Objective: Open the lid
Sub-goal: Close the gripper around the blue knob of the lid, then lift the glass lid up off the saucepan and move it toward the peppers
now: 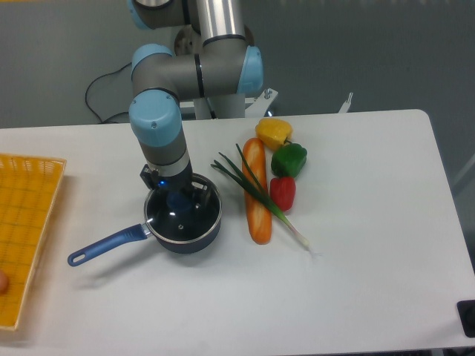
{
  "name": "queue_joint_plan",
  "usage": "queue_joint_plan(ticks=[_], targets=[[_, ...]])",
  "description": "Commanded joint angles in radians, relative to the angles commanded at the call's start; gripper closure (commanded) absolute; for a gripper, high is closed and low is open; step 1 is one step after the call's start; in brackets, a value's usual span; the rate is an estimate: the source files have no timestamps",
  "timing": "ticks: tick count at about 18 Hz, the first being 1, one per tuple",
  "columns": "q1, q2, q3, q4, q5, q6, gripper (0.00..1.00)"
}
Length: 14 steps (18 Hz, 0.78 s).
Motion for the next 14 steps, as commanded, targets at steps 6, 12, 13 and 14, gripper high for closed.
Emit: queue_joint_plan(ticks=[6, 12, 13, 14], targets=[[0.038, 0.012, 0.083, -0.121, 0.0, 0.026, 0.44], [0.087, 0.022, 0.173, -0.215, -0.006, 0.103, 0.44], [0.097, 0.02, 0.181, -0.216, -0.009, 0.109, 0.44], [0.106, 0.02, 0.19, -0.216, -0.009, 0.112, 0.44]])
